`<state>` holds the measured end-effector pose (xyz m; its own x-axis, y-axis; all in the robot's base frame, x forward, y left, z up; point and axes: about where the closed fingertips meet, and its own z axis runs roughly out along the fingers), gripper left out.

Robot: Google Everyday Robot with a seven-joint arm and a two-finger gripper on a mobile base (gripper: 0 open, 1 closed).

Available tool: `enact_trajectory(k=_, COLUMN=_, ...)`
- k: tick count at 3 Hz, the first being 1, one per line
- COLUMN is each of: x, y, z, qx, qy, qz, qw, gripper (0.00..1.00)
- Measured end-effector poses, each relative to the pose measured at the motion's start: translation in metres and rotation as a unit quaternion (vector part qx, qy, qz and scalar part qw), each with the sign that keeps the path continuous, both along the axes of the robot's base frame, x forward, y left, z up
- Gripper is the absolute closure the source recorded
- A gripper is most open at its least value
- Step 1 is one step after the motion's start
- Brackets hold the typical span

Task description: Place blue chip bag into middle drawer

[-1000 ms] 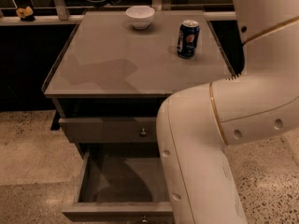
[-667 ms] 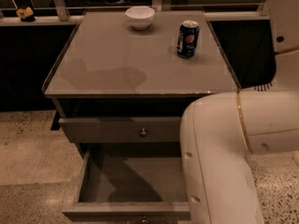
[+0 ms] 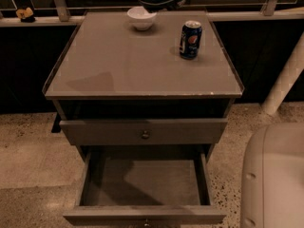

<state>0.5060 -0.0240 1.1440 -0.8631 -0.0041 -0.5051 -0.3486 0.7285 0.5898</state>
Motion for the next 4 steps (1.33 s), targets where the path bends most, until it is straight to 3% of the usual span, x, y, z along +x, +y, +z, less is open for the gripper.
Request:
enact_trajectory(k=1, x=-0.017, y=-0.004, z=0.004, qx=-0.009, qy=-0.025, qz=-0.007, qw=0.9996, gripper=1.0)
enact_trajectory(k=2, x=-0.017, y=-0.004, z=0.004, qx=-0.009, qy=-0.025, qz=-0.007, qw=0.9996, gripper=1.0)
enact_trajectory(k=3, x=-0.043, y=-0.013, z=-0.007, qx=0.003, qy=-0.015, qz=-0.011, qw=0.9998, gripper=1.0)
enact_trajectory(k=4, x=-0.042, y=-0.011, z=-0.006, qx=0.005, qy=-0.017, qz=-0.01, qw=0.9998, gripper=1.0)
